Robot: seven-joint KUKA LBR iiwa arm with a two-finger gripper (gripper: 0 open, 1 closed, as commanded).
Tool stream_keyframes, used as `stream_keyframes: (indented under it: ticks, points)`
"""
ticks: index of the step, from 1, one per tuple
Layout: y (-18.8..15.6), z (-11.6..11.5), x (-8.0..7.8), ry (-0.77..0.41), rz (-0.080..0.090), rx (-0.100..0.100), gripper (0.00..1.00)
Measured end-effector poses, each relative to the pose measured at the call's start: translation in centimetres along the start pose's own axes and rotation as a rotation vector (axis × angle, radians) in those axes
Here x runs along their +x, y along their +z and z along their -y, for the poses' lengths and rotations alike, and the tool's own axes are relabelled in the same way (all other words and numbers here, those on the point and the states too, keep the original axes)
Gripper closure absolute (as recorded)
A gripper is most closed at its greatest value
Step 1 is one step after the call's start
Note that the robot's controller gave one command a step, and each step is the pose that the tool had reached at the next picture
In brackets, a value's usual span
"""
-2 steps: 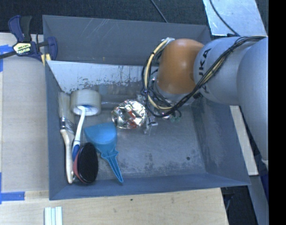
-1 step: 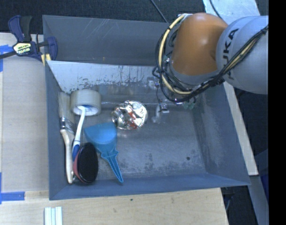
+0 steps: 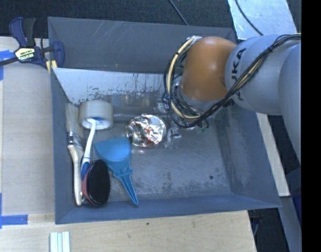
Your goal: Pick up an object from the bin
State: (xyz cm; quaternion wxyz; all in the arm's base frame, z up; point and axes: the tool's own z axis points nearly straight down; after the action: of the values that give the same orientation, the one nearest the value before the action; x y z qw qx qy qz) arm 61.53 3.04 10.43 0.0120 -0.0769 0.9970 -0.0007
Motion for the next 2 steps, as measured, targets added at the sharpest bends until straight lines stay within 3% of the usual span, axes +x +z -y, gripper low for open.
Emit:
stream_keyframes:
  ticks: [1,2]
  points:
    - [3.8,-0.2,0.3,0.018,-0.003,-0.001,0.00]
    - [3.3,-1.4,-0.4,-0.013,0.003,0.000,0.00]
